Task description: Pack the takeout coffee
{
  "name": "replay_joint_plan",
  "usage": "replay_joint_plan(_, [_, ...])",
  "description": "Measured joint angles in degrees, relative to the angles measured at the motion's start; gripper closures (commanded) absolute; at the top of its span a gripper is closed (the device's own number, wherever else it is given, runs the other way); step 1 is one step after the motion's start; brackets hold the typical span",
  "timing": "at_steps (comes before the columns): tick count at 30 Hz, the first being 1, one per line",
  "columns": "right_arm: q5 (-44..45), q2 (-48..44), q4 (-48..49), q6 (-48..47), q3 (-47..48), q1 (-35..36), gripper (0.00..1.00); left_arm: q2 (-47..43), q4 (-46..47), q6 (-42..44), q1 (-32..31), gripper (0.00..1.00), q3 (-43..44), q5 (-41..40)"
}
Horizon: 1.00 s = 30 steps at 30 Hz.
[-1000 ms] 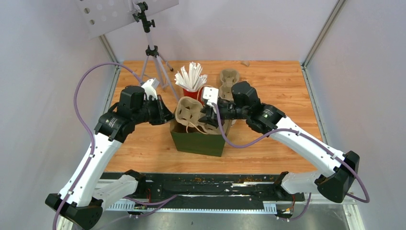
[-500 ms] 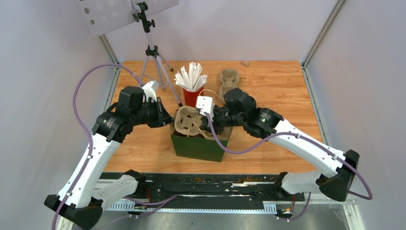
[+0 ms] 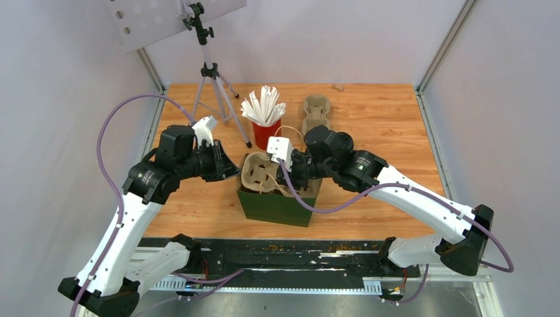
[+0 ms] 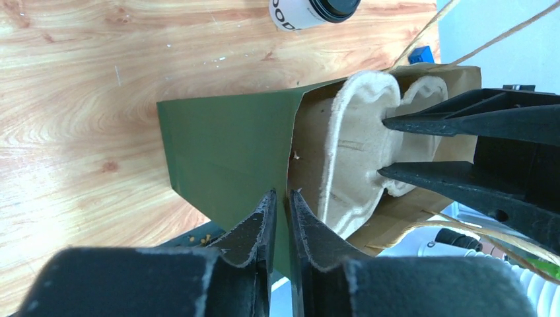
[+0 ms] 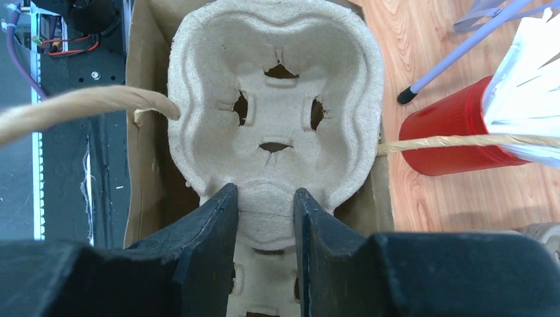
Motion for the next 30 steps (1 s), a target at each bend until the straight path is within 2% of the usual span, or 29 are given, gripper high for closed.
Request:
replay_joint_plan(2, [0.35,0.42,-0.57,0.17,0.0,0.46,0.72,0.0,-0.04,0.24,0.0,0.72,0.02,-0.2])
replay_joint_plan(11, [2.38,2.82,-3.67,0.98,0.81,1.92,0.72,0.02,-0.42,1.16,0.0,0.62,0.02,-0.46])
replay_joint_plan(20, [4.39,4.7,-3.8,2.05,1.09,3.21,0.72,0.02,1.14,1.57,0.0,0.61,-0.87,0.55])
replay_joint_plan(24, [5.92,5.92,-3.8,2.71,1.09,3.26,0.73,0.07,1.77,1.75,0.0,0.68,-1.84,1.07])
replay_joint_plan(27, [7.17,6.4,-3.82,3.08,1.09,3.26,0.72,0.13,2.73,1.9,0.0,0.86,-2.43,1.38])
replay_joint_plan(30, [7.72,6.45,-3.87,3.34,1.09,3.26,0.72,0.2,3.58,1.92,0.0,0.98,-2.78,1.81])
